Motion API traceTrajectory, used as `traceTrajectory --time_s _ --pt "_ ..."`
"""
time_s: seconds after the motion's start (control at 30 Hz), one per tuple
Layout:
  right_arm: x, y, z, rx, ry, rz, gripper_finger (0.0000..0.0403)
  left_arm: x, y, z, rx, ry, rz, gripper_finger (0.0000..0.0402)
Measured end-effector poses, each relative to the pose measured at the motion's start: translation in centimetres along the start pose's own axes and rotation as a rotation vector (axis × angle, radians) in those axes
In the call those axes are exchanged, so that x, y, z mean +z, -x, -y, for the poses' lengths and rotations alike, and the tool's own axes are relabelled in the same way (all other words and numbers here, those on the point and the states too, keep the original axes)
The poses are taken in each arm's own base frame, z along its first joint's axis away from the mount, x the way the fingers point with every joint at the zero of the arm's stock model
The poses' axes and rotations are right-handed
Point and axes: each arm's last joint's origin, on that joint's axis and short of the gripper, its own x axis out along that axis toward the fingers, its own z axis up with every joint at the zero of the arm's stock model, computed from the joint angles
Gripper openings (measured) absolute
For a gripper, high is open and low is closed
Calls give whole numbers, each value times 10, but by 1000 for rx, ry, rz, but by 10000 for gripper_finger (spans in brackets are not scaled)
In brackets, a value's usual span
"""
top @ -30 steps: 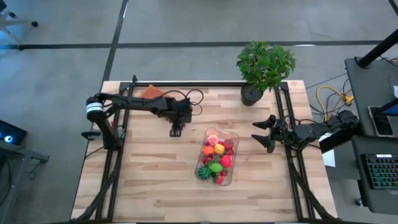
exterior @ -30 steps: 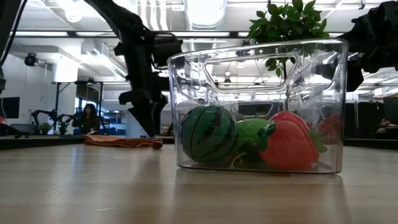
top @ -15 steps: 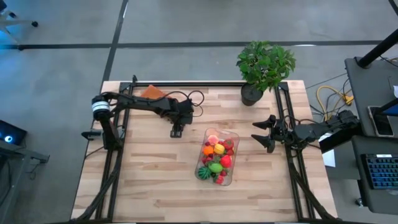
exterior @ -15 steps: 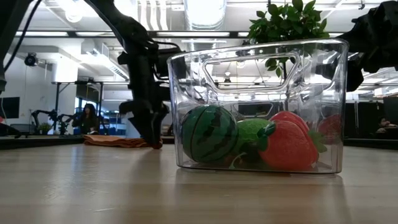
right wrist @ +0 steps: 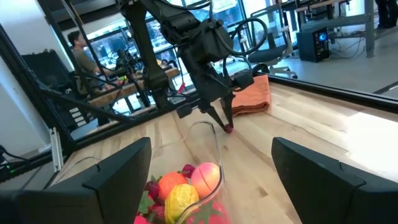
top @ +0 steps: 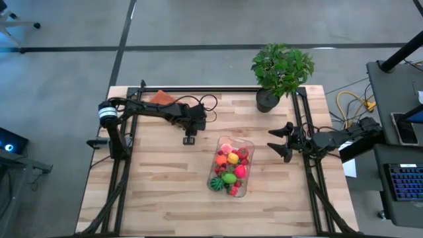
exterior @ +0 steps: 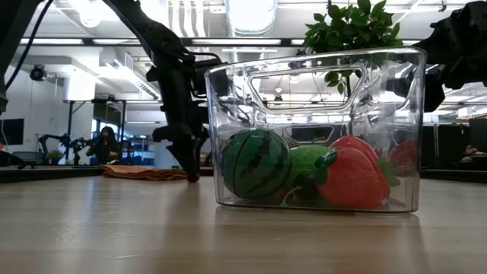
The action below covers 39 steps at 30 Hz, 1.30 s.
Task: Pick and placing Produce into tupperware
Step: Put the cherry into the transparent bin
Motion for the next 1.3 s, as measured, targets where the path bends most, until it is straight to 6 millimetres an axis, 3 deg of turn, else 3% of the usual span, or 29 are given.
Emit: traceTrajectory --time_s 0.3,0.47,0.57,0.67,0.8,0.9,1.1,1.3 --pt "0 0 0 0 0 0 325 -2 0 -5 10 12 -10 37" --pt "0 0 0 0 0 0 325 8 11 -5 13 8 -1 36" --pt "0 0 0 0 0 0 325 25 34 3 8 -5 31 36" --pt "0 0 0 0 0 0 325 52 73 17 -19 6 169 36" --pt "0 0 0 0 0 0 325 85 130 51 -193 -64 479 36" --pt "0 0 0 0 0 -1 325 100 146 77 -276 -99 576 36" --pt "0 0 0 -1 0 0 325 121 113 112 -377 46 524 47" --pt "0 0 0 -1 0 0 325 140 115 109 -238 290 656 137"
